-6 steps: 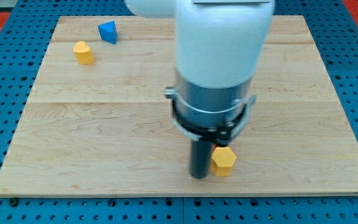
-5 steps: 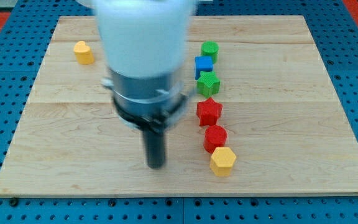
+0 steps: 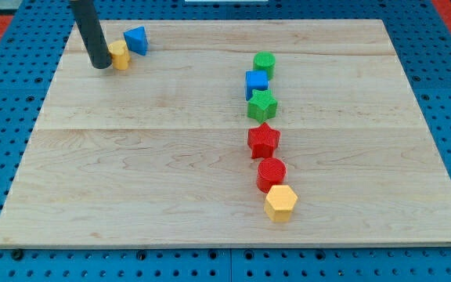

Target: Move the yellow heart left to the blue triangle

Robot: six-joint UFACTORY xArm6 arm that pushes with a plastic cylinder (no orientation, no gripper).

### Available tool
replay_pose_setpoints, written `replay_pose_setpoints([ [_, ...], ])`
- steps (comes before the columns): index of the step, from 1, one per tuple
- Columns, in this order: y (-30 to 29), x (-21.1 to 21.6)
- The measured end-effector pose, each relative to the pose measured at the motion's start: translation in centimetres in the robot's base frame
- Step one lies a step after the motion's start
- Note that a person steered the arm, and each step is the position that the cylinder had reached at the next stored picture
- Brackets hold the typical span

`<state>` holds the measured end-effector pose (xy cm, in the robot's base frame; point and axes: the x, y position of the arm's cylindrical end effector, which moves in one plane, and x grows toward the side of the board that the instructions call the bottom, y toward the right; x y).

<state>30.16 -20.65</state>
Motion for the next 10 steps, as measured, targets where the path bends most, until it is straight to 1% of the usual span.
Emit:
replay_pose_setpoints([
  [2,3.3,-2.4],
  [3,-1.7,-6.6],
  [4,2.0,-7.8],
  [5,10.5,-6.3],
  [6,17.4,-5.0],
  [7,20.5,-5.6],
  [9,24.5,-6.1],
  [10,24.9,-6.0],
])
